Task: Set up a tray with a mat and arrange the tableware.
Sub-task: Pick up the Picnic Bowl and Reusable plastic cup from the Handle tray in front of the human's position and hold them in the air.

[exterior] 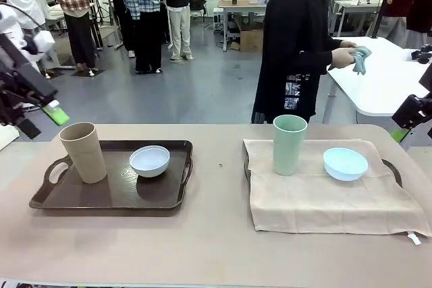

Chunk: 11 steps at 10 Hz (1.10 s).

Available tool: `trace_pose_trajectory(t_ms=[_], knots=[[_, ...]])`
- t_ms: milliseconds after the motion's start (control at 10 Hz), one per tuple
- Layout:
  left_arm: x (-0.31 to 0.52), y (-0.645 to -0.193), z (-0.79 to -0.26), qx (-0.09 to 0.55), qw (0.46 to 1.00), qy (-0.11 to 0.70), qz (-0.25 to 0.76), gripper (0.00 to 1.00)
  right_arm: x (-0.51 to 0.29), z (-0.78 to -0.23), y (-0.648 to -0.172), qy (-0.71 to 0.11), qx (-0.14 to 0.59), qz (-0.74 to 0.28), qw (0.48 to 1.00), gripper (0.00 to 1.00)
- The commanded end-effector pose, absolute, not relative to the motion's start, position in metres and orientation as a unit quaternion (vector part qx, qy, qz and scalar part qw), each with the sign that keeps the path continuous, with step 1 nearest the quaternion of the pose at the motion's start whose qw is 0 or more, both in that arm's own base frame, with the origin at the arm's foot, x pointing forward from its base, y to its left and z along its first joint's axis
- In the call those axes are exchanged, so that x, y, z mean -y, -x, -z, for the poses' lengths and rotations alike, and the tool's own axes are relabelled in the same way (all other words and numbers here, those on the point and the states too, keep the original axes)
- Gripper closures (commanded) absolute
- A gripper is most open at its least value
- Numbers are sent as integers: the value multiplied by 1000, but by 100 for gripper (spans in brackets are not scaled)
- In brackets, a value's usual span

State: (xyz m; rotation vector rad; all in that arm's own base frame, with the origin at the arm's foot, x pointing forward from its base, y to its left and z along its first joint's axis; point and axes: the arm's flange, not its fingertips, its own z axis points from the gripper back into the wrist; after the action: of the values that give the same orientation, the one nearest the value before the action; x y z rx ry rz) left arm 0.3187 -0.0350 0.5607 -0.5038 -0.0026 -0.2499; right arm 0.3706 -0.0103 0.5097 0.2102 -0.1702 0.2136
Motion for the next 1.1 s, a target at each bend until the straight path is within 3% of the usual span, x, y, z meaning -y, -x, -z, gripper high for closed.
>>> trace_pose_trajectory(t_ms=[0,200,300,400,500,600,800,1000], knots=[[-26,-325,-563,82,903,410,101,0,43,-532,-385,-411,58,-119,902,5],[-74,-336,-535,122,832,537,64,0,110,-519,-396,-589,68,-37,804,5],[-86,-345,-522,122,811,564,95,0,127,-502,-404,-593,70,25,802,5],[-60,-327,-556,91,891,440,61,0,77,-528,-377,-345,106,-97,927,5],[-60,-327,-556,91,891,440,61,0,77,-528,-377,-345,106,-97,927,5],[-94,-333,-533,122,851,508,51,0,121,-512,-383,-422,103,-66,898,5],[-119,-337,-531,129,791,598,-4,0,147,-512,-373,-523,104,59,844,5],[-152,-331,-519,127,760,637,-18,0,187,-500,-350,-542,120,190,810,5]])
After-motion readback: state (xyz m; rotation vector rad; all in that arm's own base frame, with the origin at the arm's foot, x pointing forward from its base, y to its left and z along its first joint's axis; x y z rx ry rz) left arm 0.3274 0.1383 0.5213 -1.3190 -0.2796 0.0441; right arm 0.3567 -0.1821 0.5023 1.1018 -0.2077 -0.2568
